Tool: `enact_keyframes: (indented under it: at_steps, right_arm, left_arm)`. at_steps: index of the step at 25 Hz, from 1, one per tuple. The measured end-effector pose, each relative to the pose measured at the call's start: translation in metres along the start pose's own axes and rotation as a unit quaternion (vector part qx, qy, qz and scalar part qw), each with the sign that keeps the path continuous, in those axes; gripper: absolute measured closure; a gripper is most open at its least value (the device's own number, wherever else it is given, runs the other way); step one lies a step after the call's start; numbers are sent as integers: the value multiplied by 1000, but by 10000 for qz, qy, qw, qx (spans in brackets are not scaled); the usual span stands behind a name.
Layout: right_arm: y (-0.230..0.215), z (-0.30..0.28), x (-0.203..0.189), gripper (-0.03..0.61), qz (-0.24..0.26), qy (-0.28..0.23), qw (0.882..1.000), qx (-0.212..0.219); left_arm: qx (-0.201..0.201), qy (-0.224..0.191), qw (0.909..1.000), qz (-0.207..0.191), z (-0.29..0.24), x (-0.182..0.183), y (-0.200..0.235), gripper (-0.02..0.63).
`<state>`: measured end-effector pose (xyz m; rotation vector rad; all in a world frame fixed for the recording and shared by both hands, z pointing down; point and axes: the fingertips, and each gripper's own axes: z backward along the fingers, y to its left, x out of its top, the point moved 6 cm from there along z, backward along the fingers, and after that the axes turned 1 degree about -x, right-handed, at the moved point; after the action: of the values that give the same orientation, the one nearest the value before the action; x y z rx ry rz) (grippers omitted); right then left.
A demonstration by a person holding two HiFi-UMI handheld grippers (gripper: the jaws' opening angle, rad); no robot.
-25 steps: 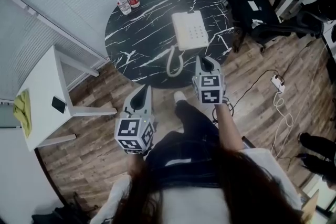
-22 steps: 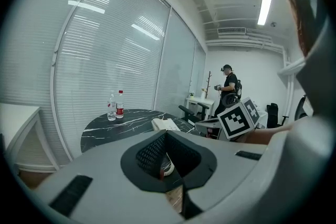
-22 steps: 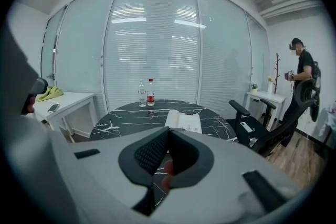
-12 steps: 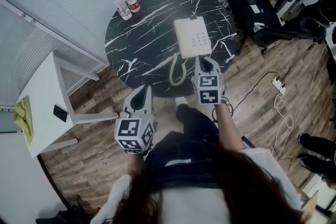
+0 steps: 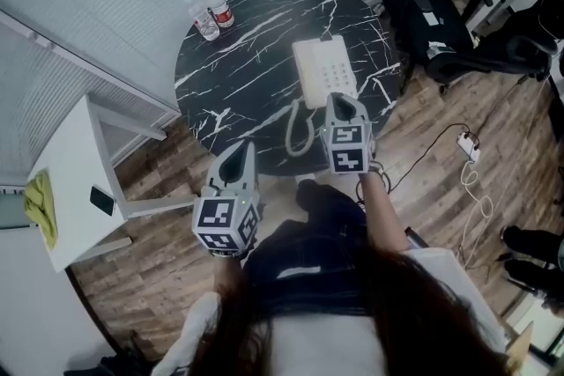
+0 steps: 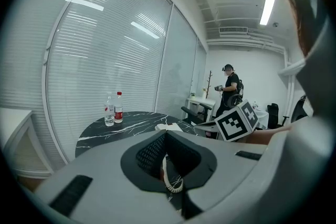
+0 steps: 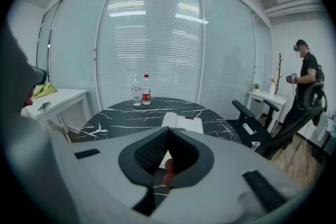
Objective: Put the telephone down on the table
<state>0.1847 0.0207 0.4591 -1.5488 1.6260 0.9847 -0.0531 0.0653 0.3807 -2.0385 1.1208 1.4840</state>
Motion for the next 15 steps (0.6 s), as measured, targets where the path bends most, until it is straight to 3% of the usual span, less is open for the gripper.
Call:
enact_keyframes:
  at_steps: [15]
  right_arm:
    - [0,-43,11,576,41,184,9997,179]
  left_arm:
    - [120,69,9999,9,-29,13,19,614]
